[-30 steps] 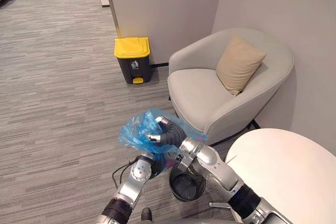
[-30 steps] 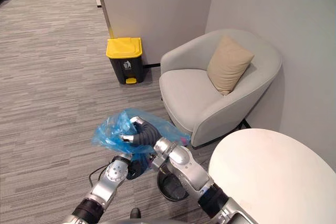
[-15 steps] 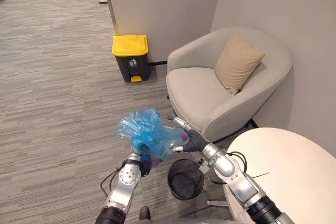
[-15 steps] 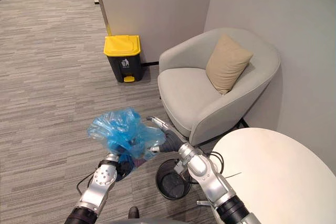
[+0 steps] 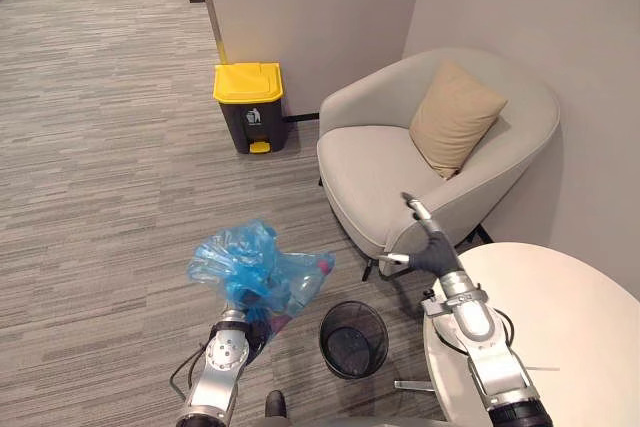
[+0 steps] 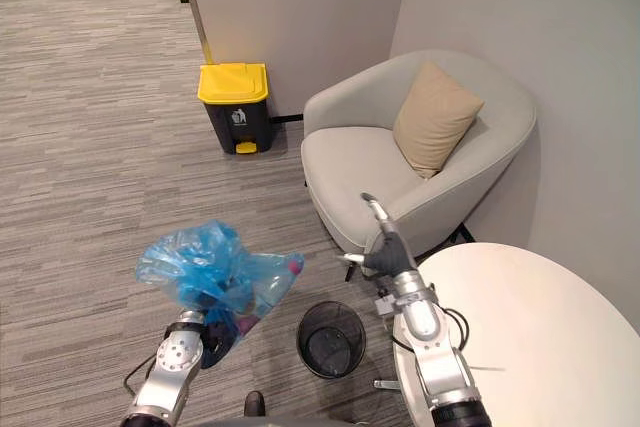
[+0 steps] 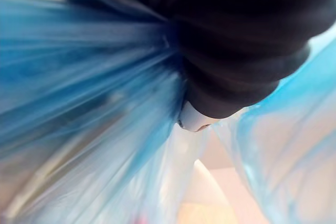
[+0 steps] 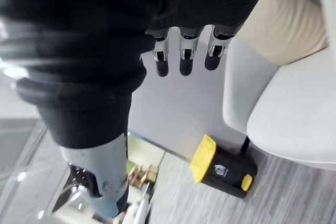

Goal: Gather rubbish on tea table into small bin, then transfer packed bag to large trash can.

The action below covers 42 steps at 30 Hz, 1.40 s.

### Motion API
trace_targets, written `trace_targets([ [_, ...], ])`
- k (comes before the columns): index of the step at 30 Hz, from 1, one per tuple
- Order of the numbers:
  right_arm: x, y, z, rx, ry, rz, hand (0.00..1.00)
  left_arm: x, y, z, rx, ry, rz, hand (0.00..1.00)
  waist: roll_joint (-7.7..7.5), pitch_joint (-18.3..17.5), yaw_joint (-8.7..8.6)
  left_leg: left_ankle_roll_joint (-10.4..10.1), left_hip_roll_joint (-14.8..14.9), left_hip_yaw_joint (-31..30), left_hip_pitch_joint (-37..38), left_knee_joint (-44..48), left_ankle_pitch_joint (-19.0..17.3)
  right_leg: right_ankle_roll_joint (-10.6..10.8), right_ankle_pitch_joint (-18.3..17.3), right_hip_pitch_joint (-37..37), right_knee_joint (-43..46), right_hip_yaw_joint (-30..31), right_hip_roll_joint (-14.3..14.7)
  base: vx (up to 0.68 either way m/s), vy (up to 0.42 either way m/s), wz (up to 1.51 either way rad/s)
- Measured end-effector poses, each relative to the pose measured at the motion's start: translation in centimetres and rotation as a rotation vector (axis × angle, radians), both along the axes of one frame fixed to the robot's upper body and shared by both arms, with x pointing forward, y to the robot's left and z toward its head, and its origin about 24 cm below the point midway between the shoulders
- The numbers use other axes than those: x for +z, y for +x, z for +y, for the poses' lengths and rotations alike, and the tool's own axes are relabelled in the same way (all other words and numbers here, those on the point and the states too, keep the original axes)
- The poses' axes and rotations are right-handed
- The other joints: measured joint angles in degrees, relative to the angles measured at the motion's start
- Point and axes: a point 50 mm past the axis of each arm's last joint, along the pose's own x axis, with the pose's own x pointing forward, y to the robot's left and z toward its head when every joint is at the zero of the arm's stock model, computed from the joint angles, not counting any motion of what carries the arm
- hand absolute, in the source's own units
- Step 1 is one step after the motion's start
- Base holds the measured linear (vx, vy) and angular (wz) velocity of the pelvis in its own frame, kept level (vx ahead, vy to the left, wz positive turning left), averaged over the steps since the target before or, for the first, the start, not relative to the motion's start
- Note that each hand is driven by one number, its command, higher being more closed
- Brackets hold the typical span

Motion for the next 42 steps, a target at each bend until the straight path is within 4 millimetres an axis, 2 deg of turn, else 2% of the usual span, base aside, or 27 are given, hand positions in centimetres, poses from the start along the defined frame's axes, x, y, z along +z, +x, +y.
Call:
trace_targets([
  [2,-2.4,-0.8,-1.2,-0.09,0.067,0.105,0.0,-0.3,-0.6,0.7,0.031,0.001,0.016,1.0,0.28,0.17,-0.02,-0.06,-0.02,-0.03,0.0,0.0,-0.05,0.0,0.02,0.21,-0.44,-0.07,0.02,0.0,0.0,0.0],
  [6,-5.7,-2.0,-2.2,-0.182,0.146,0.241,0.0,-1.8,-1.7,1.4,0.066,-0.003,0.09,1.0,0.58,0.26,0.07,0.06,-0.07,-0.07,0.01,0.0,0.0,0.0,0.03,0.37,-0.72,-0.16,0.02,0.0,0.0,0.0],
  [11,-8.7,-3.4,-2.1,-0.209,0.184,0.382,0.0,-3.4,-2.9,1.9,0.079,-0.015,0.18,1.0,0.78,0.39,0.08,-0.06,-0.24,-0.35,0.79,0.25,-0.22,0.07,0.11,1.7,-1.51,-0.48,0.01,0.03,-0.001,0.03],
  [14,-9.6,-3.9,-1.9,-0.204,0.19,0.438,0.0,-4.1,-3.5,1.9,0.079,-0.02,0.218,1.0,1.27,0.72,0.09,-0.12,-0.24,-0.43,1.19,0.02,-0.32,0.07,0.1,2.19,-1.65,-0.57,0.02,0.0,0.0,0.0],
  [17,-10.2,-4.3,-1.6,-0.183,0.194,0.473,0.0,-4.8,-4.3,1.9,0.074,-0.03,0.26,1.0,1.74,1.01,0.04,-0.16,-0.22,-0.43,1.34,-0.02,-0.36,0.1,0.08,2.25,-1.68,-0.56,0.01,0.0,0.0,0.0],
  [24,-11.2,-4.7,-0.1,-0.11,0.193,0.534,0.0,-6.3,-6.1,1.5,0.078,-0.045,0.349,1.0,1.62,1.06,0.13,-0.17,-0.26,-0.43,1.35,-0.03,-0.4,0.13,0.05,2.27,-1.69,-0.57,-0.05,0.0,0.0,0.0],
  [31,-12.0,-5.2,1.2,-0.053,0.182,0.589,0.0,-6.9,-6.6,0.2,0.03,-0.074,0.382,1.0,1.61,1.14,0.22,-0.19,-0.29,-0.38,1.33,-0.03,-0.44,0.23,-0.04,2.15,-1.54,-0.46,-0.09,0.0,0.001,-0.01],
  [35,-11.8,-4.6,1.5,-0.033,0.167,0.58,0.0,-6.9,-6.6,-0.1,0.029,-0.082,0.381,1.0,1.63,1.67,0.33,-0.38,-0.22,0.46,0.32,0.08,-0.64,0.72,-0.62,-0.07,0.03,0.49,-0.25,-0.01,0.007,-0.11],
  [37,-11.5,-4.0,1.8,-0.016,0.161,0.563,0.0,-6.7,-6.1,-0.1,0.026,-0.082,0.367,1.0,1.52,2.31,0.34,-0.1,-0.48,0.62,-1.18,0.39,-0.41,0.48,-1.91,-3.57,4.47,0.86,-0.97,0.0,0.008,-0.06],
  [39,-11.1,-3.2,2.0,-0.003,0.155,0.542,0.0,-6.2,-4.8,0.0,0.02,-0.079,0.33,1.0,0.64,3.48,0.29,0.13,-1.58,-0.05,-3.89,2.33,-0.5,0.76,-4.79,-7.84,11.48,0.77,-2.67,-0.01,0.007,0.17],
  [40,-10.9,-2.9,2.1,0.004,0.151,0.534,0.0,-5.9,-4.2,0.1,0.017,-0.079,0.31,1.0,0.13,4.51,0.38,0.84,-2.26,-0.51,-5.18,4.41,-1.03,1.19,-5.87,-9.17,14.5,0.85,-3.85,-0.02,0.012,0.39],
  [42,-10.8,-2.6,2.3,0.015,0.146,0.527,0.0,-4.9,-2.9,0.0,0.015,-0.088,0.254,1.0,0.1,5.3,0.43,1.97,-2.48,-2.69,-8.63,9.05,-2.08,2.56,-6.86,-9.67,16.15,1.85,-4.34,-0.04,0.023,0.59],
])
